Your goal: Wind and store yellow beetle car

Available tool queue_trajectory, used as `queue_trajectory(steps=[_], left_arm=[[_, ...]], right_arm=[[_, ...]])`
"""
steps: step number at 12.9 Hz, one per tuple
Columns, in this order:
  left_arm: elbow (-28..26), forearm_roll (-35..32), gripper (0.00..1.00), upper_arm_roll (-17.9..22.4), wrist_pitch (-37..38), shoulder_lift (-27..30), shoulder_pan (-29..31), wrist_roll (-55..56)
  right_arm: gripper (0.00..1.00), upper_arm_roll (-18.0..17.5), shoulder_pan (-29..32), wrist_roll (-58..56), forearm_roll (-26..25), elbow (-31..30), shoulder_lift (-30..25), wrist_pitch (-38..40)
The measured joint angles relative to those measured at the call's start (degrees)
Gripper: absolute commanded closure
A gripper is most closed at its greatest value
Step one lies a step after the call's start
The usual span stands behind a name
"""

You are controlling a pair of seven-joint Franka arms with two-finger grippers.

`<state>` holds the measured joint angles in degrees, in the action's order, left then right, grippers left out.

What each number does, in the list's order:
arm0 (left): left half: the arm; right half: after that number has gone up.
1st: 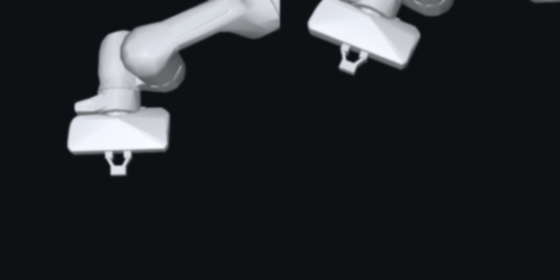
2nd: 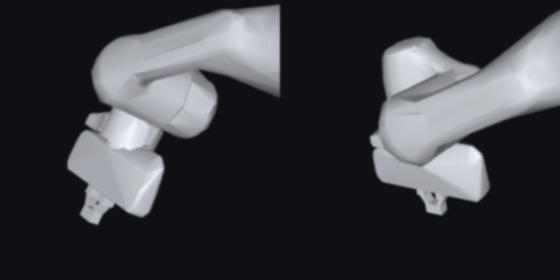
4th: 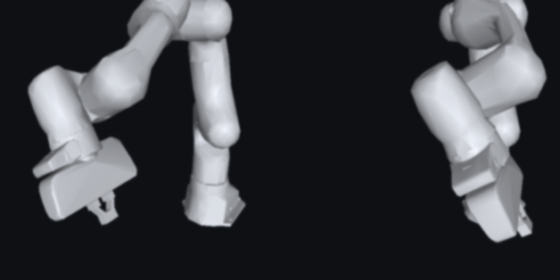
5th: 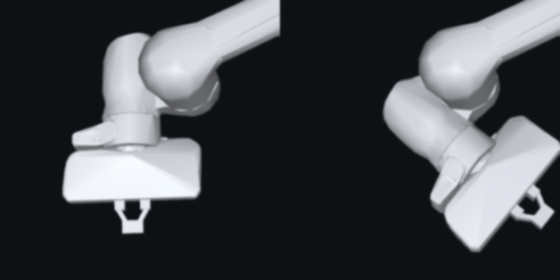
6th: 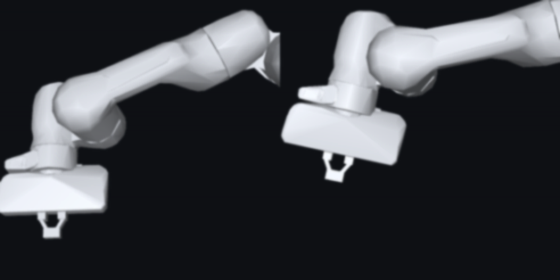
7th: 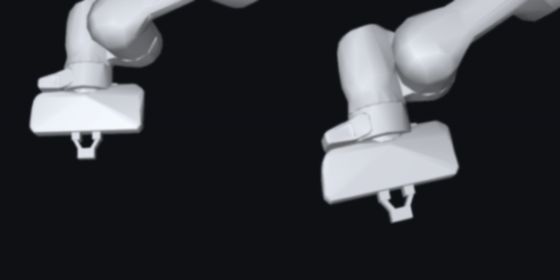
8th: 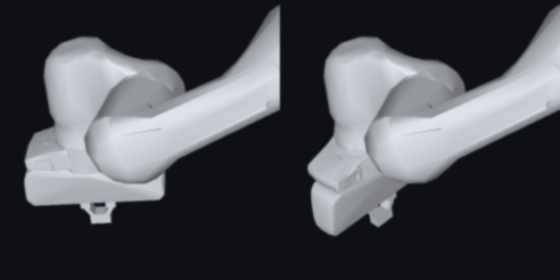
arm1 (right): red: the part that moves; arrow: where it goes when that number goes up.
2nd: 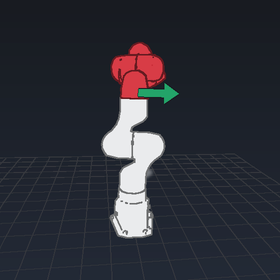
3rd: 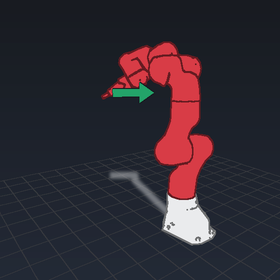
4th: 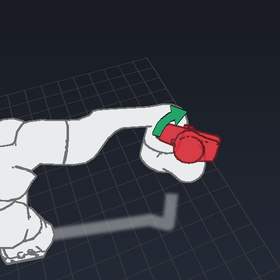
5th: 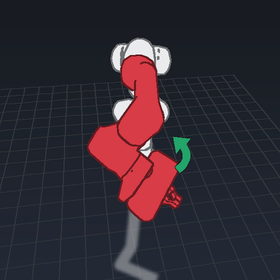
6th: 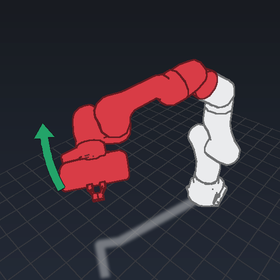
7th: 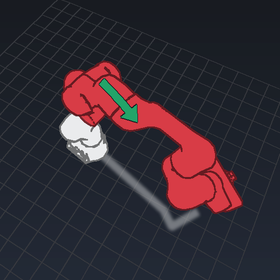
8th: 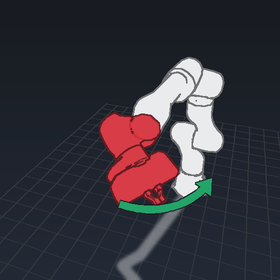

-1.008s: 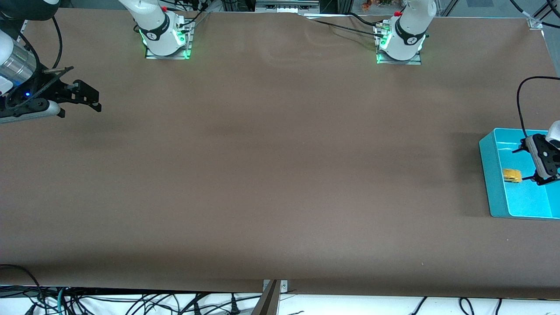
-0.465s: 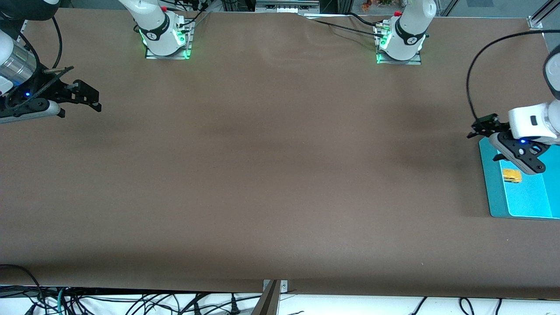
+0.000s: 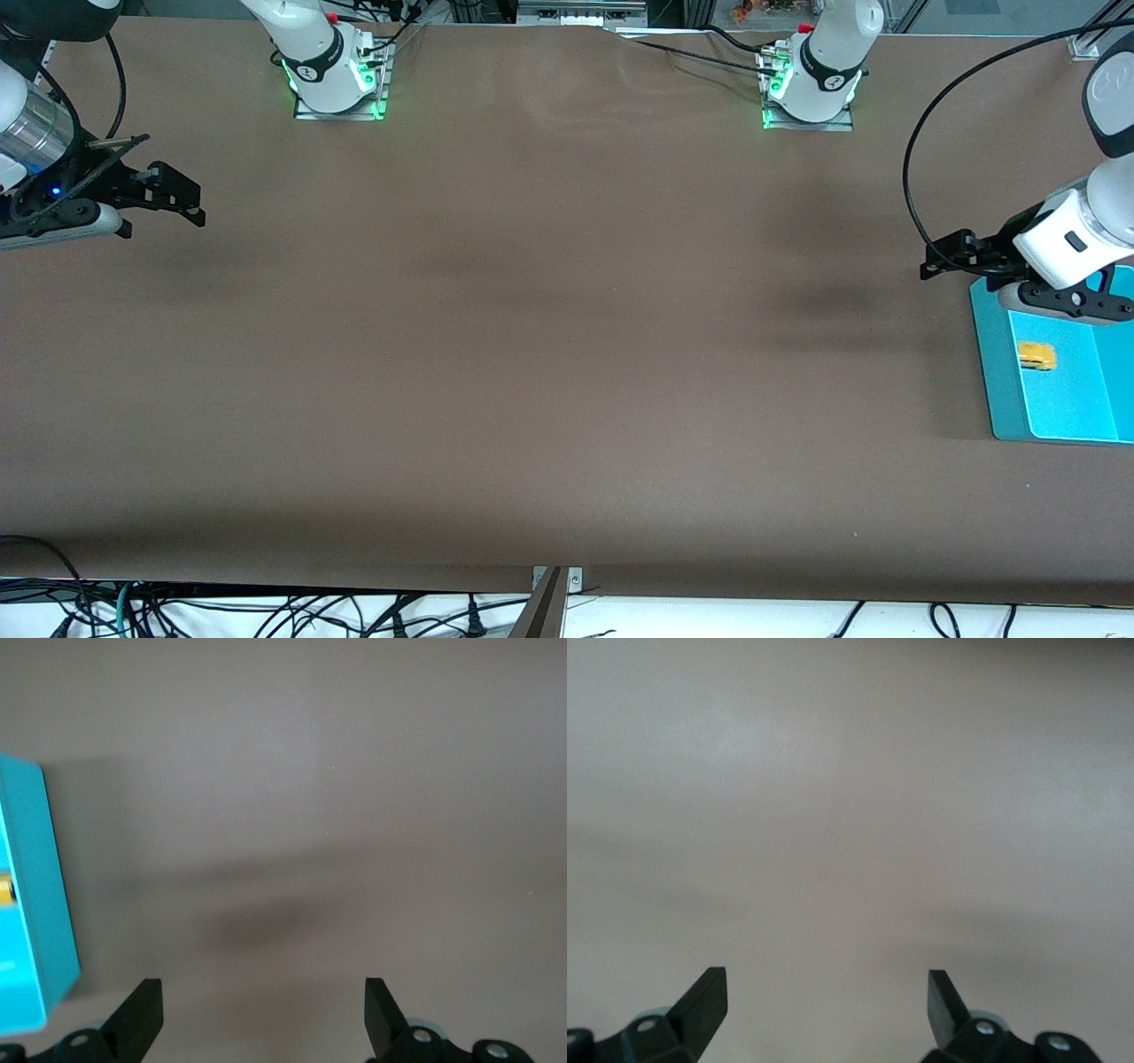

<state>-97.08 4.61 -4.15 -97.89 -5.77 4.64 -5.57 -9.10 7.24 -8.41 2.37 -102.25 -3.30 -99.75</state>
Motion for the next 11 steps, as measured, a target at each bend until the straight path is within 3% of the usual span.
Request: queue_trajectory(steps=[11], left_arm=[[0.6,0.0,0.00,0.8,2.2,0.8,-2.1,2.8]], right_arm=[[0.00,0.0,0.0,-0.4,0.0,0.0,0.0,0.0]])
